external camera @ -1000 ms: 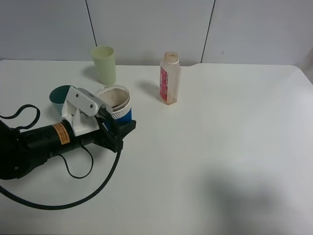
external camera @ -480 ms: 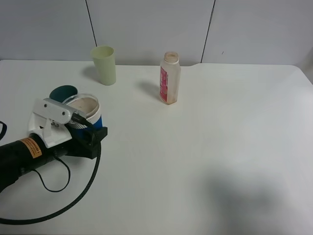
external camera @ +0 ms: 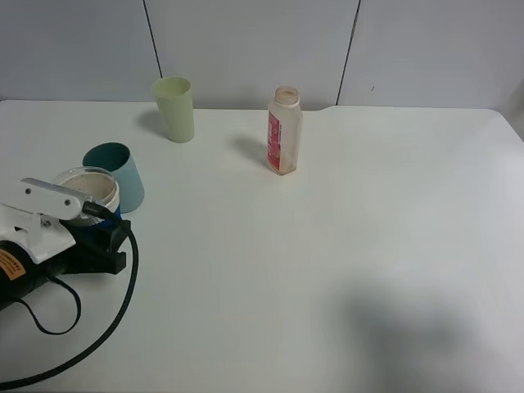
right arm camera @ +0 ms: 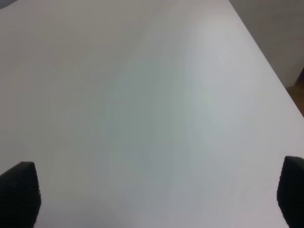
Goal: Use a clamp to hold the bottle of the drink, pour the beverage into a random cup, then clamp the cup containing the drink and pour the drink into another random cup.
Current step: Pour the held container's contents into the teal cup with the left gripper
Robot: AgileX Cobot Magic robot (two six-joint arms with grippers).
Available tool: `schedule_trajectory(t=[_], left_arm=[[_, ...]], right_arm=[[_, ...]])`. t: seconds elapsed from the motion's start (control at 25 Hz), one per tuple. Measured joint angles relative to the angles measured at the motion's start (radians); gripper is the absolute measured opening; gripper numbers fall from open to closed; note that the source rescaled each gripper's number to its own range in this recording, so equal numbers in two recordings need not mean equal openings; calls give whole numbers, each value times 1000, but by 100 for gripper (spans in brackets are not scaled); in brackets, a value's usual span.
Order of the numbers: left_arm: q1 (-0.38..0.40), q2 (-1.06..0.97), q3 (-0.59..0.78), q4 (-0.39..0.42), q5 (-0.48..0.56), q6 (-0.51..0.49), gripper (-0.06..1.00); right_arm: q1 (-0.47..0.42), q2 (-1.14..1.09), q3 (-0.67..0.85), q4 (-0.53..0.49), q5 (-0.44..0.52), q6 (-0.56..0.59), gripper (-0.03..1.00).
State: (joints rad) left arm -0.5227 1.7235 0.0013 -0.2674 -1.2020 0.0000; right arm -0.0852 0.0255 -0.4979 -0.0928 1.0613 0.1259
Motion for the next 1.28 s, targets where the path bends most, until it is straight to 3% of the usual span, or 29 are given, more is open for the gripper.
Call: schedule_trajectory(t=[0.92, 1.28], left_arm=[[0, -14, 0, -289, 1, 50, 1], [0, -97, 0, -356, 0, 89, 1]], right_arm=[[0, 0, 0, 0, 0, 0, 100], [0, 0, 0, 0, 0, 0, 100]])
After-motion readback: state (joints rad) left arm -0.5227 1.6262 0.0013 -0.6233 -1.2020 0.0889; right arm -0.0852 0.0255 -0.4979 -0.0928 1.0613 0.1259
